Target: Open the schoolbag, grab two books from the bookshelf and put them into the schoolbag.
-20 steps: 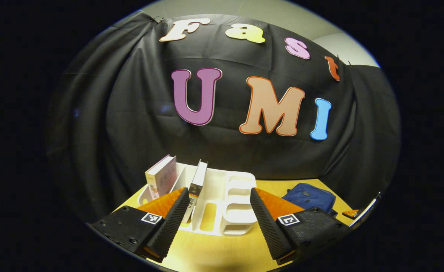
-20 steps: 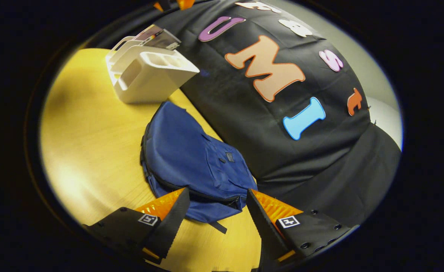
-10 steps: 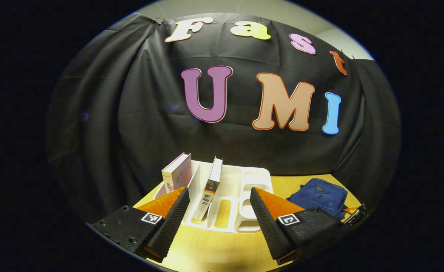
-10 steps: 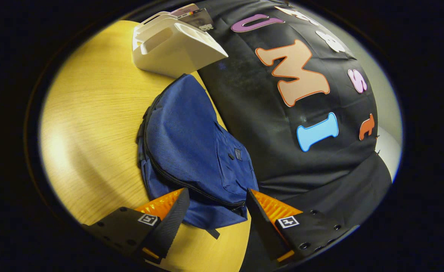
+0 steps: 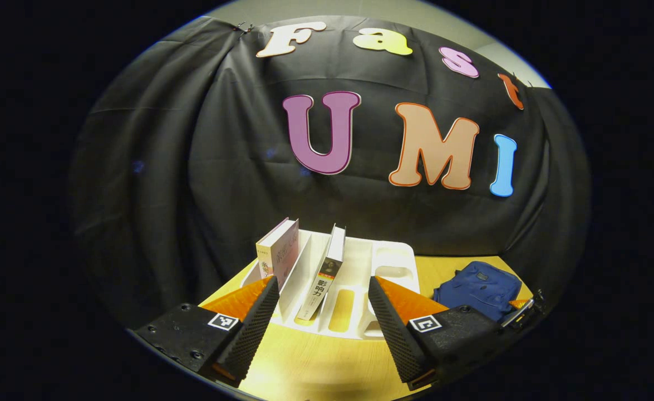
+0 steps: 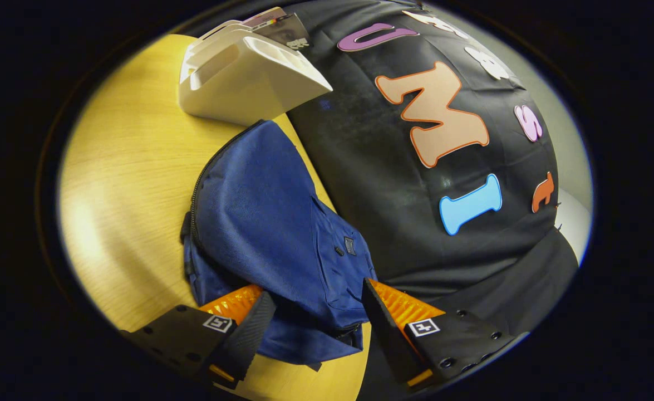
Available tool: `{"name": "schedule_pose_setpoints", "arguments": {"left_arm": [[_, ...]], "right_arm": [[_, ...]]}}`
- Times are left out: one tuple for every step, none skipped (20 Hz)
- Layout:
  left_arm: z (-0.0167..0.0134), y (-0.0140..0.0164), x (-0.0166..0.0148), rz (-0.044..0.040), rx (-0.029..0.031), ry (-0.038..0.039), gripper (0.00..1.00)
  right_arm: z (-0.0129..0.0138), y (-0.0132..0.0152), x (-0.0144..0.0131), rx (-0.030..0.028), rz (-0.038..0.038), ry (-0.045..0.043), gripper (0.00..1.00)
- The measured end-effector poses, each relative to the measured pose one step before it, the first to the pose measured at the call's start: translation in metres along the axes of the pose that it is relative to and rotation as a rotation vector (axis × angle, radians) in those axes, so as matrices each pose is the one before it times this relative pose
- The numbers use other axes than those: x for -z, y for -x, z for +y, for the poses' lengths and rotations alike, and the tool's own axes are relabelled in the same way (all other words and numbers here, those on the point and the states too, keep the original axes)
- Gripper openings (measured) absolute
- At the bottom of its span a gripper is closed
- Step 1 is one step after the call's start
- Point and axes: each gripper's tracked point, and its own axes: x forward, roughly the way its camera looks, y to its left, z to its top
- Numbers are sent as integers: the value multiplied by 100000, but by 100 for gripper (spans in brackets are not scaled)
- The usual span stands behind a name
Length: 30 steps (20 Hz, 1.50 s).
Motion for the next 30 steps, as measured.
{"name": "schedule_pose_setpoints", "arguments": {"left_arm": [[-65, -23, 112, 234, 36, 118, 95], [-74, -78, 71, 161, 38, 53, 95], [-17, 14, -63, 55, 24, -104, 95], [-93, -62, 80, 185, -51, -277, 95], [-115, -13, -19, 65, -39, -335, 95], [-50, 37, 113, 39, 53, -217, 95], [-92, 0, 44, 270, 238, -145, 95], [-61, -110, 203, 364, 36, -132, 95], [-35, -3, 69, 465, 69, -22, 95], [-54, 79, 286, 496, 96, 148, 95], [-132, 74, 94, 468, 266, 213, 95], [-98, -30, 78, 293, 138, 25, 95], [-7, 15, -26, 49, 86, -125, 95], [-20, -1, 100, 85, 16, -58, 95], [-60, -91, -6, 123, 82, 132, 95], [32, 6, 93, 232, -23, 134, 95], [18, 36, -31, 211, -217, 50, 95], [114, -3, 102, 181, -201, -15, 95], [89, 55, 23, 176, -160, -114, 95], [68, -41, 16, 303, -183, -253, 95], [69, -15, -23, 64, -200, -388, 95], [53, -49, -24, 55, 16, -366, 95], [-31, -63, -59, 221, 136, -613, 95], [-10, -130, 18, 182, 253, -593, 95], [-146, -89, -138, -56, 607, -504, 95], [-100, -146, -59, 86, 645, -459, 95], [-129, -150, -124, 242, 556, -817, 95], [-2, -239, -163, 67, 188, -1045, 95], [44, -289, -241, 268, 7, -941, 95], [83, -257, -79, 671, -27, -255, 95]], "right_arm": [[166, -350, -105, -493, -333, 1078, 89], [299, -276, -164, -987, -23, 1101, 96], [168, -294, 226, -168, -58, 748, 87], [59, -165, -196, -310, -468, -57, 87], [75, -209, -206, -236, -392, -820, 78], [123, -52, -246, -119, -365, -805, 69], [135, -249, -90, -146, -534, -19, 60], [207, -245, -347, -63, -136, 899, 51], [164, -174, 55, 415, 5, 1098, 41], [62, -100, -56, 179, 253, 485, 32], [-162, -49, 80, 1095, 279, 55, 23], [-162, -235, -7, 1400, 358, -3, 21], [-278, 14, -8, 1354, 267, 93, 19], [-231, -92, 14, 1474, 371, 750, 17], [-328, 62, -133, 1953, -646, 2073, 12], [-245, 82, -422, 1717, 323, 3776, 12], [163, -85, 256, -56, -296, 2032, 5], [34, -24, 10, -337, 308, -316, 4], [-54, 8, 237, -977, 423, -1174, 5], [-232, -6, -1, -843, 286, -1654, 5], [-409, -65, -13, -238, 217, -1637, 6], [-358, -17, -115, -323, -124, -1322, 7], [-462, -85, -247, 422, -28, -543, 5], [-422, 22, -135, 482, -116, -305, 5], [-407, -56, 44, 424, -68, -584, 5], [-263, -22, -113, 26, 127, -834, 5], [-310, -91, -85, 203, -75, -863, 5], [-326, -38, -90, 211, 45, -803, 3], [-380, -32, -21, 205, -117, -829, 4], [-387, -44, -134, 111, -93, -618, 3]]}}
